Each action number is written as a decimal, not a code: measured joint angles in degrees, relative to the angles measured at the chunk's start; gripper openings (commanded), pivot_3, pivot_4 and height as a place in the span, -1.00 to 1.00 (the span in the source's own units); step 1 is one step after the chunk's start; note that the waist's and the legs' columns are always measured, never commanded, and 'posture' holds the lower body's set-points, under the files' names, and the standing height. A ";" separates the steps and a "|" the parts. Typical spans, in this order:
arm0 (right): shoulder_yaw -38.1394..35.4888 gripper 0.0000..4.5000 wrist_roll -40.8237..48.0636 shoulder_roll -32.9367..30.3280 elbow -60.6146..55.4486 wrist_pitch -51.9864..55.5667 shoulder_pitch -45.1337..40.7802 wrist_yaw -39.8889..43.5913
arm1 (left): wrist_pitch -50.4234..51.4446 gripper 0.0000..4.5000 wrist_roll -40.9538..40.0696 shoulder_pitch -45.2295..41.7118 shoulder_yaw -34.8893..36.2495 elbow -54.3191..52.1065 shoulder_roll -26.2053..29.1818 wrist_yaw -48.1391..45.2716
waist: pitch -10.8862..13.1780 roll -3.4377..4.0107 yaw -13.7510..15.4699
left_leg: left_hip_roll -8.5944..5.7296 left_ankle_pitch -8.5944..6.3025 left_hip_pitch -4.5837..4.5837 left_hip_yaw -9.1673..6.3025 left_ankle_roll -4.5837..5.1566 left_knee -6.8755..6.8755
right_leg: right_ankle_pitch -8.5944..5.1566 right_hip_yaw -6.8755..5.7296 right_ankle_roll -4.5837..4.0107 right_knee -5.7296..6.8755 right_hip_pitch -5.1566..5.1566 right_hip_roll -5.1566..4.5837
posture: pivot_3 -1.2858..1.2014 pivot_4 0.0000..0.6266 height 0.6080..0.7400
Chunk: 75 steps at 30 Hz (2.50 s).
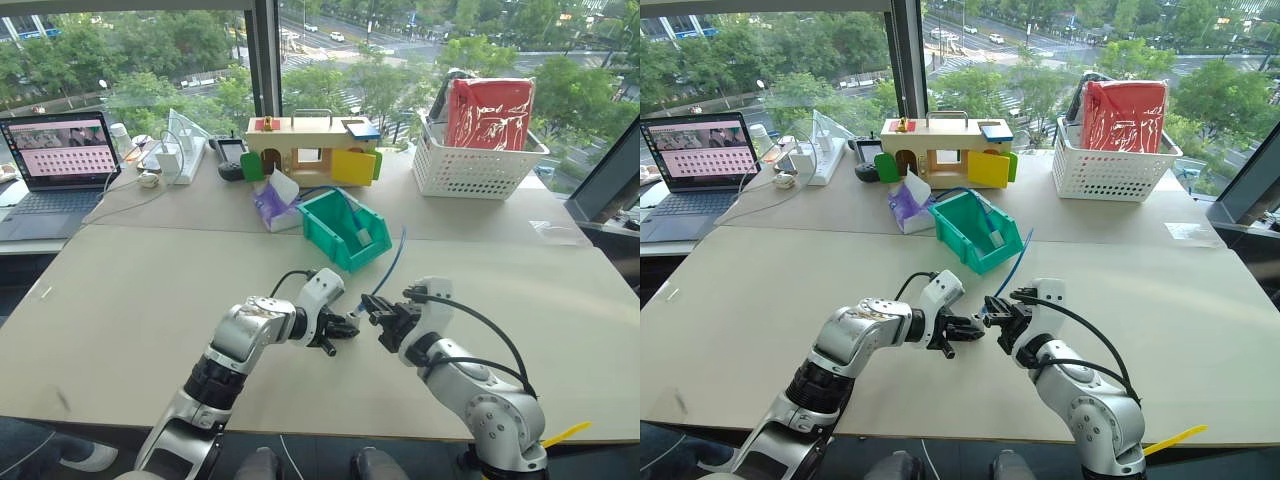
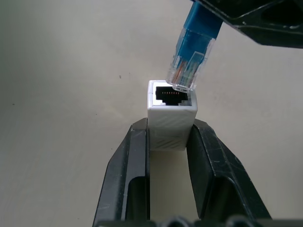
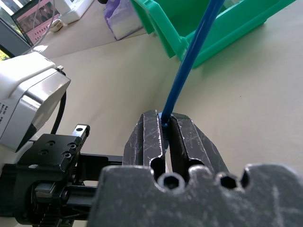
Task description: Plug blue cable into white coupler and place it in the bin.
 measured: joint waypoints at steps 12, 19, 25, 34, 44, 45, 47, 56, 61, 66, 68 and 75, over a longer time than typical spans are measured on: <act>2.00 -1.00 -2.83 -1.78 -0.51 1.31 -0.54 1.36 | -0.81 -0.73 -0.98 -0.52 -2.85 -1.87 2.45 0.70 | 0.00 0.00 -0.10 | 0.00 0.00 0.01 0.01 0.00 -0.01 | -0.01 0.00 -0.02 0.00 0.00 0.00 | 0.03 -0.52 0.88; 6.32 -1.00 -6.41 -7.06 -1.74 2.30 -2.31 4.81 | 0.77 -0.73 -2.00 -0.71 -2.98 -2.56 2.63 1.06 | 0.00 0.00 0.00 | -0.01 0.00 0.01 0.01 0.00 -0.02 | -0.02 0.00 -0.02 -0.01 0.00 -0.01 | 0.03 -0.52 0.88; 7.55 -1.00 -8.08 -8.46 -1.99 3.41 -2.70 6.57 | 2.03 -0.73 -3.26 -1.18 -3.07 -2.64 2.52 1.69 | 0.00 0.00 0.16 | -0.01 0.00 0.02 0.01 0.00 -0.02 | -0.03 0.00 -0.01 -0.01 0.00 -0.01 | 0.03 -0.52 0.88; 4.85 -1.00 -7.71 -9.47 -1.61 4.78 -1.03 10.45 | 3.56 -0.73 -3.53 -0.66 -3.56 -3.50 1.48 4.42 | -0.20 -0.16 0.56 | -0.05 -0.01 0.20 0.01 -0.01 -0.08 | -0.08 -0.02 0.02 -0.08 0.19 -0.06 | 0.03 -0.52 0.88; 4.96 -1.00 -9.60 -10.53 -1.36 3.85 -0.04 13.35 | 3.78 -0.73 -4.71 -0.02 -3.89 -3.85 1.61 5.15 | -0.59 -0.12 0.62 | -0.06 -0.01 0.44 0.03 -0.02 -0.33 | -0.37 -0.01 -0.05 -0.13 0.29 -0.09 | 0.03 -0.52 0.88; 5.55 -1.00 -10.33 -10.78 -1.21 3.59 -0.07 13.62 | 3.79 -0.73 -4.77 -0.01 -3.96 -3.84 1.62 5.26 | -0.63 -0.12 0.63 | -0.06 -0.01 0.44 0.03 -0.02 -0.33 | -0.37 -0.01 -0.04 -0.13 0.29 -0.09 | 0.03 -0.52 0.88; 5.91 -1.00 -11.07 -10.95 -0.92 3.29 -0.15 14.18 | 3.79 -0.73 -4.78 0.00 -4.07 -3.73 1.62 5.46 | -0.80 -0.13 0.62 | -0.06 -0.01 0.46 0.04 -0.02 -0.35 | -0.39 -0.01 -0.05 -0.14 0.29 -0.08 | 0.03 -0.52 0.88; 4.01 -1.00 -10.40 -9.50 4.04 0.84 0.72 18.63 | 3.79 -0.73 -4.65 0.90 -4.87 -3.11 0.04 7.99 | -1.72 -0.49 0.65 | -0.01 -0.05 1.45 -0.09 -0.08 -0.80 | -0.84 0.00 -0.32 -0.25 1.06 -0.16 | 0.03 -0.52 0.88; 2.23 -1.00 -9.83 -8.50 5.88 -0.01 0.78 20.19 | 3.77 -0.28 -4.77 1.28 -4.84 -3.29 -0.30 8.75 | -1.71 -0.47 0.68 | -0.01 -0.34 1.70 -0.31 -0.57 -0.88 | -0.97 0.01 -0.33 -0.34 1.18 -0.21 | 0.03 -0.52 0.88; -3.94 -1.00 -7.77 -8.55 9.92 -0.96 0.32 20.63 | 0.93 0.47 -4.74 1.28 -3.04 -4.73 0.17 9.44 | -1.33 -0.16 0.38 | -0.03 -0.08 1.22 -0.25 -0.14 -0.88 | -0.94 0.08 -0.34 -0.26 0.84 -0.18 | 0.03 -0.52 0.88; -7.04 -1.00 -6.17 -8.73 10.17 -0.39 -1.75 19.96 | -0.74 0.65 -4.55 1.30 -3.06 -5.01 0.83 9.33 | -1.13 0.11 0.34 | -0.16 -0.04 0.74 -0.15 -0.11 -0.86 | -0.83 0.22 -0.32 -0.06 0.25 -0.17 | 0.03 -0.52 0.88; -20.44 -1.00 0.28 -15.28 12.01 1.90 -19.99 16.89 | -3.44 0.65 -7.82 7.03 -0.88 -9.79 1.48 6.96 | -0.50 0.58 0.26 | -0.21 -0.03 0.37 -0.03 -0.12 -0.94 | -0.48 0.11 -0.27 -0.05 -0.04 -0.04 | 0.03 -0.52 0.88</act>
